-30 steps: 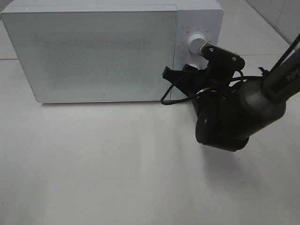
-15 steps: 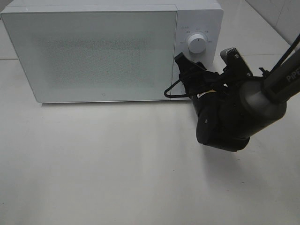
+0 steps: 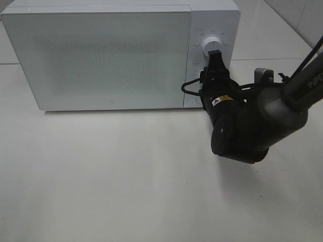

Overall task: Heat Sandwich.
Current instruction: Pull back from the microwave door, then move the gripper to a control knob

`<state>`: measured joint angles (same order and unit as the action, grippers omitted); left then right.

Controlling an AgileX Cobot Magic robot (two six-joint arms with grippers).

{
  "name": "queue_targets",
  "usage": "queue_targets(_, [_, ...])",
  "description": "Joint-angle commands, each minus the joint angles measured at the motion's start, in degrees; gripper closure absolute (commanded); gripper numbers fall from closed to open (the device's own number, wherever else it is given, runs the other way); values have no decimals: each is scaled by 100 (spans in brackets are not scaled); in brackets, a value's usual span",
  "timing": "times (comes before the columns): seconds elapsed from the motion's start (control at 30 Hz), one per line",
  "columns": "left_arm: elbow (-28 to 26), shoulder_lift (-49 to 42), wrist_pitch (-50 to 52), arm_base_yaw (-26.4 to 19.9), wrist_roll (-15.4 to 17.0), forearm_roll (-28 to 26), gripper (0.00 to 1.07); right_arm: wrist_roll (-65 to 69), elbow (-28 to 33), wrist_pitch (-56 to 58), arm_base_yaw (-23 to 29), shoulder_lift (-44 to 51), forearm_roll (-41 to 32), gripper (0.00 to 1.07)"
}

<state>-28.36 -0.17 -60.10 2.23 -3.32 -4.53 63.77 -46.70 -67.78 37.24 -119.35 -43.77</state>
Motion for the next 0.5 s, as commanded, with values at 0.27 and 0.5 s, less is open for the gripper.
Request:
queue_targets(0.27, [17, -132, 69, -17, 0, -6, 9, 1707, -63, -831, 11, 63, 223, 106])
queue_targets(0.5, [17, -132, 69, -17, 0, -6, 9, 1908, -63, -831, 11, 63, 264, 106])
